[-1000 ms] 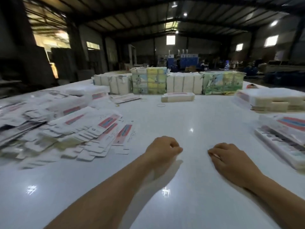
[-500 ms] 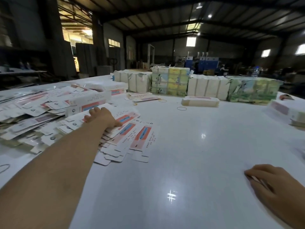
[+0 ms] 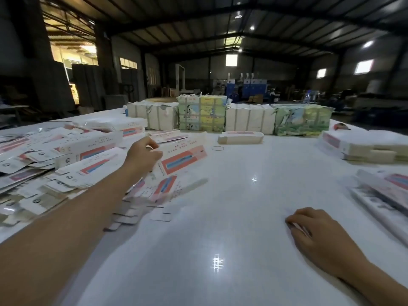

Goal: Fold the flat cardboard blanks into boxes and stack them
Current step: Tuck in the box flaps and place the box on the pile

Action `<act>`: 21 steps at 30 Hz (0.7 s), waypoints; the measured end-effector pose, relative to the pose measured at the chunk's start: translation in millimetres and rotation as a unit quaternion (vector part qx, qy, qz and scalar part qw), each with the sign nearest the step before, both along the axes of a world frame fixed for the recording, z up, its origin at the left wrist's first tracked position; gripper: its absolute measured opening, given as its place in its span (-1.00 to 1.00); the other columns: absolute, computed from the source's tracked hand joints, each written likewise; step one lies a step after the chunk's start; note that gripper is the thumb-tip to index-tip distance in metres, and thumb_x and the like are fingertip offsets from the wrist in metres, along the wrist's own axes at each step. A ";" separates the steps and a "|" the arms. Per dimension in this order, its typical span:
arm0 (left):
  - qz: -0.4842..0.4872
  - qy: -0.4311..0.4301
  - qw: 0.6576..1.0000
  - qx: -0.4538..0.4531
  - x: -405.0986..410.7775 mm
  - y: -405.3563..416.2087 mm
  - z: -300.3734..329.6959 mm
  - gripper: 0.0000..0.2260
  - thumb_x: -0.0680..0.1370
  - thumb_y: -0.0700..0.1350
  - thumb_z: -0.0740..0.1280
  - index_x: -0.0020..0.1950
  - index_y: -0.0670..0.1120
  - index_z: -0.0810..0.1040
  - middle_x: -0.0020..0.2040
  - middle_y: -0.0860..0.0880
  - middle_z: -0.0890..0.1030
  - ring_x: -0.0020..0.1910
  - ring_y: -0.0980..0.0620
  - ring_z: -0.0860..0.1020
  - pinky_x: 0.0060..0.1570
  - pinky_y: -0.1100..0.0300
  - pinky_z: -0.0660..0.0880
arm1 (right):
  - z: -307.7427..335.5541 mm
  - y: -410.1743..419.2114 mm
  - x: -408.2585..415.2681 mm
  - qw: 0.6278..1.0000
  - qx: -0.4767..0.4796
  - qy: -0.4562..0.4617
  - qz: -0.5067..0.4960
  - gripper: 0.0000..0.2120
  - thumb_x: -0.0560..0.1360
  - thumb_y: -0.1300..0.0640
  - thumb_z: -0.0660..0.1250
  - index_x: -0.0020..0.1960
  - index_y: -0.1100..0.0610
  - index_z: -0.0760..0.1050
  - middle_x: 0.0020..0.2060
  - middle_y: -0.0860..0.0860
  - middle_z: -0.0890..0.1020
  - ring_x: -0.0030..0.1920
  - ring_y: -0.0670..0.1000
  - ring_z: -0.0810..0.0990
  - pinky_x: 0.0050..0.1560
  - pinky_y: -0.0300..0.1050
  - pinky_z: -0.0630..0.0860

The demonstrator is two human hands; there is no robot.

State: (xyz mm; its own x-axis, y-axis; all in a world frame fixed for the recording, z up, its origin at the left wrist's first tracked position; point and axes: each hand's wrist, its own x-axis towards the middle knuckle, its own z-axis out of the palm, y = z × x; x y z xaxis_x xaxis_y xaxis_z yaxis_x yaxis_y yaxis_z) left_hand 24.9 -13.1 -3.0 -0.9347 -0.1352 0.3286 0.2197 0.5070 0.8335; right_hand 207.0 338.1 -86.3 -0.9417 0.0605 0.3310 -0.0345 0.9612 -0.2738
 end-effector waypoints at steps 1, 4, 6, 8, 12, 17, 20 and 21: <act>-0.044 -0.019 0.998 0.051 13.9 16.4 1.4 -0.94 0.52 -0.20 0.35 -0.05 -0.11 0.48 -0.12 -0.11 0.63 -0.20 -0.08 0.63 -0.19 -0.01 0.59 | 0.8 0.3 0.0 1.000 0.004 -0.012 0.000 -0.75 0.58 0.03 0.19 0.19 -0.08 0.53 0.17 -0.18 0.48 0.16 -0.11 0.39 0.14 -0.18 0.31; -0.156 -0.079 0.979 0.109 51.2 61.8 -7.5 -0.94 0.53 -0.21 0.36 -0.09 -0.09 0.50 -0.30 -0.02 0.68 -0.39 0.03 0.65 -0.47 0.17 0.56 | 3.6 -0.6 0.7 1.000 0.000 -0.021 -0.008 -0.74 0.58 0.02 0.16 0.21 -0.06 0.53 0.20 -0.13 0.50 0.19 -0.04 0.40 0.17 -0.17 0.32; -0.209 -0.136 0.961 0.115 70.6 84.4 -19.9 -0.97 0.53 -0.21 0.34 -0.05 -0.09 0.53 -0.33 0.04 0.67 -0.39 0.07 0.65 -0.53 0.27 0.51 | 3.1 -0.5 0.3 1.000 -0.011 -0.023 -0.004 -0.74 0.57 0.05 0.20 0.20 -0.01 0.55 0.21 -0.06 0.53 0.22 0.02 0.43 0.18 -0.15 0.36; -0.248 -0.184 0.944 0.117 83.4 98.6 -34.2 -0.92 0.54 -0.19 0.34 -0.08 -0.03 0.59 -0.27 0.01 0.68 -0.32 0.04 0.67 -0.43 0.18 0.57 | 2.7 2.9 2.0 0.999 -0.048 -0.021 -0.003 -0.74 0.55 0.09 0.25 0.20 0.05 0.56 0.19 0.00 0.56 0.21 0.05 0.47 0.19 -0.16 0.38; -0.300 -0.210 0.924 0.111 93.8 101.2 -60.2 -0.81 0.55 -0.13 0.31 -0.15 0.14 0.63 -0.10 -0.02 0.69 -0.15 -0.07 0.68 -0.23 0.08 0.59 | 10.9 9.5 3.2 0.966 -0.255 0.006 -0.039 -0.87 0.54 0.21 0.27 -0.05 0.20 0.59 0.04 0.12 0.65 -0.13 0.03 0.63 -0.18 -0.22 0.49; -0.318 -0.212 0.919 0.092 96.0 90.3 -62.2 -0.86 0.54 -0.15 0.32 -0.11 0.09 0.62 -0.09 -0.04 0.69 -0.15 -0.10 0.68 -0.30 0.13 0.59 | 30.0 14.0 11.3 0.643 -0.765 -0.039 0.030 -0.51 0.61 -0.16 0.07 -0.07 0.22 0.55 -0.24 0.22 0.55 -0.19 0.23 0.57 -0.49 -0.08 0.57; -0.296 -0.183 0.935 0.061 98.9 93.7 -61.3 -0.94 0.55 -0.17 0.32 -0.03 -0.04 0.58 -0.13 -0.04 0.70 -0.19 -0.08 0.68 -0.34 0.15 0.59 | 29.5 9.2 17.2 0.721 -0.675 -0.083 0.131 -0.71 0.56 0.02 0.25 0.04 0.25 0.53 -0.17 0.19 0.67 -0.16 0.17 0.64 -0.40 -0.11 0.60; -0.276 -0.152 0.948 0.031 101.0 96.8 -62.2 -0.95 0.55 -0.16 0.33 -0.04 -0.03 0.57 -0.13 -0.03 0.69 -0.19 -0.07 0.68 -0.31 0.14 0.59 | 27.6 9.0 16.8 0.748 -0.645 -0.078 0.138 -0.80 0.55 0.14 0.27 0.06 0.26 0.51 -0.14 0.18 0.69 -0.14 0.16 0.65 -0.36 -0.11 0.61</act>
State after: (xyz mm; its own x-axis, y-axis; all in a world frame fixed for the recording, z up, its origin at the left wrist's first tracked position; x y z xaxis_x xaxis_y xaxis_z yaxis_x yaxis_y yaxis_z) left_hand 125.8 83.7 -65.3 -0.9188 0.3929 0.0392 0.1815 0.3322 0.9256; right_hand 223.8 347.2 -58.7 -0.9983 0.0312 0.0493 -0.0533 -0.1438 -0.9882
